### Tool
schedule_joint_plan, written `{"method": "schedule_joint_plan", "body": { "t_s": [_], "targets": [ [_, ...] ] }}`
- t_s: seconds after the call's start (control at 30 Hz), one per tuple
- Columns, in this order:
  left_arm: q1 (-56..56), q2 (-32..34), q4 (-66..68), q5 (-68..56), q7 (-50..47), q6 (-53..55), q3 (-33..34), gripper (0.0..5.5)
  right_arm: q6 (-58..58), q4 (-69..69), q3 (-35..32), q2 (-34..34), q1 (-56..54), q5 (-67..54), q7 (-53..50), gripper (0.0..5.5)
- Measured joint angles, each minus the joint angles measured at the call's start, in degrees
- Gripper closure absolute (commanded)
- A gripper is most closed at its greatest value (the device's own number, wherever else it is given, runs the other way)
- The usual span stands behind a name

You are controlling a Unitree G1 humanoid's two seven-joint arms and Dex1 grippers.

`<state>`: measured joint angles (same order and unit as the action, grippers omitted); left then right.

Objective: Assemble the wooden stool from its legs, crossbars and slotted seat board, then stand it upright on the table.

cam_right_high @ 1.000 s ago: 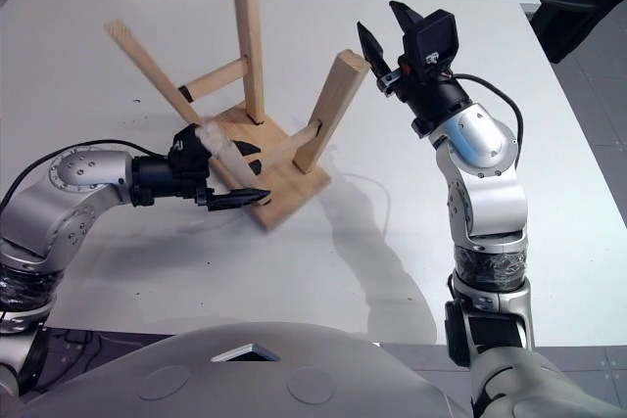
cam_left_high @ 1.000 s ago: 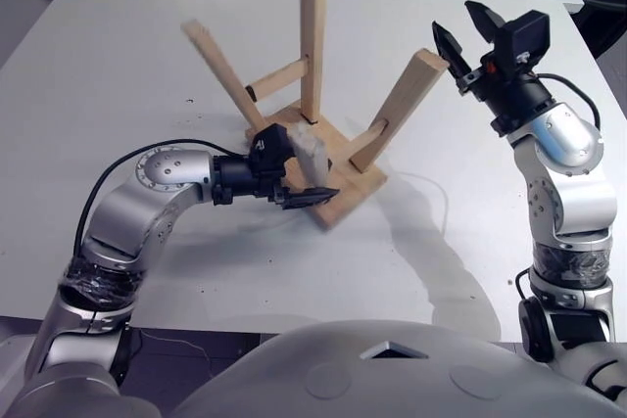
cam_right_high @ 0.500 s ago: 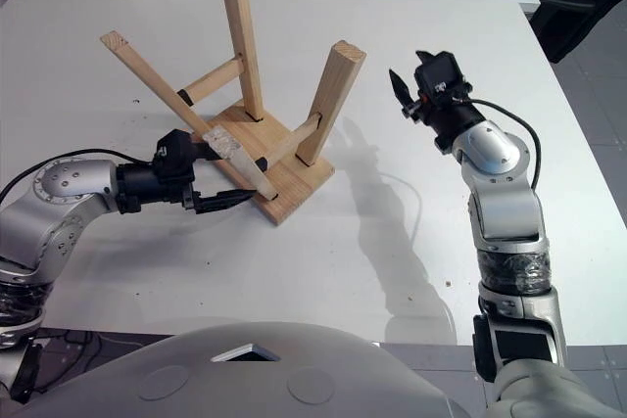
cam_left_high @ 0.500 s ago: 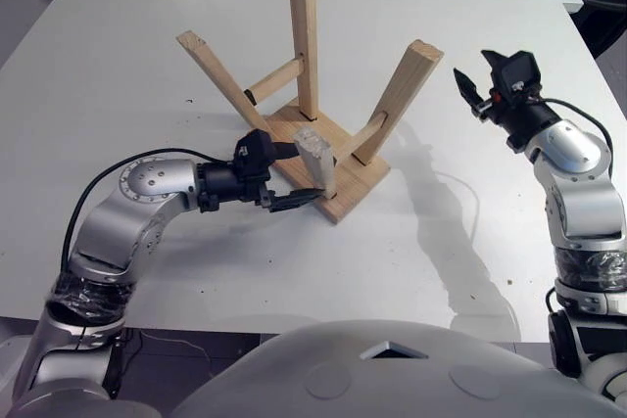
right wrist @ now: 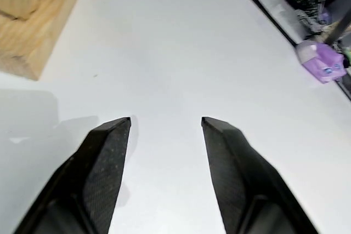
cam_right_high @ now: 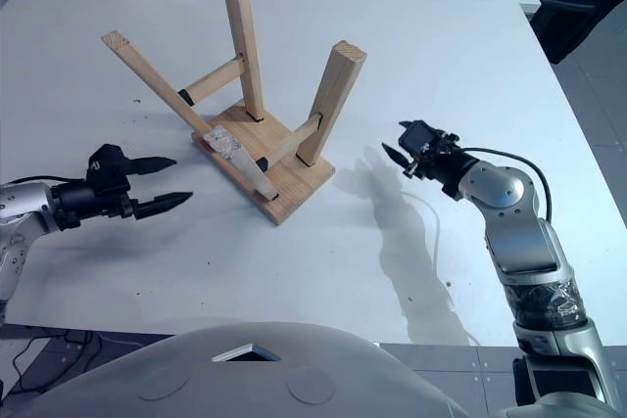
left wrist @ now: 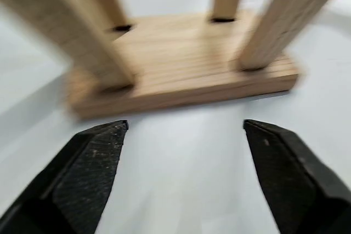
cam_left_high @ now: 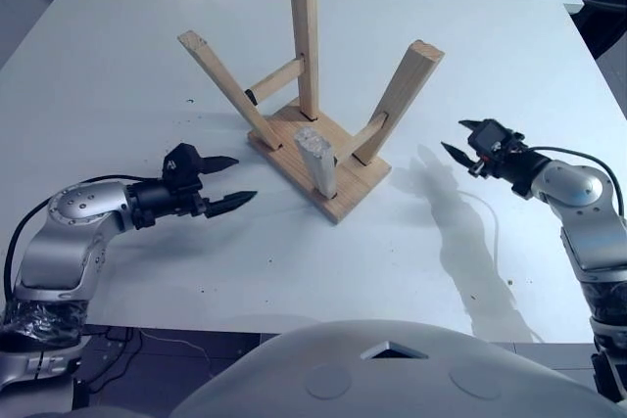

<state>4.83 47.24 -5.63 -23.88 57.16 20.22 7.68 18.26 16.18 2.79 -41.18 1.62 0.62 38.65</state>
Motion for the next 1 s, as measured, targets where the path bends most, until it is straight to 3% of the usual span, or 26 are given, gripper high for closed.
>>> {"method": "schedule_joint_plan", "body": {
  "t_s": [0.27,0.57,0.77,1.0],
  "targets": [
    [-15.92,-3.77,27.58,15.19,-12.04,-13.57,-3.64,2.37,1.18,4.35,2.99,-2.12,3.95,-0.59,6.16,3.53],
    [-38.79,-14.26,59.95,24.99,-26.06,-33.16,-7.1,2.37,1.94,3.66,11.14,0.36,1.52,0.63,7.9,3.53],
    [-40.17,-18.13,69.55,30.43,-25.85,-42.37,-11.8,2.37,1.99,1.73,16.75,3.47,-2.39,1.85,8.71,3.53],
    [-34.4,-16.36,66.89,30.35,-22.97,-50.78,-13.75,2.37,0.85,-3.31,17.33,5.7,-4.67,2.7,6.99,3.53]
  ]
}}
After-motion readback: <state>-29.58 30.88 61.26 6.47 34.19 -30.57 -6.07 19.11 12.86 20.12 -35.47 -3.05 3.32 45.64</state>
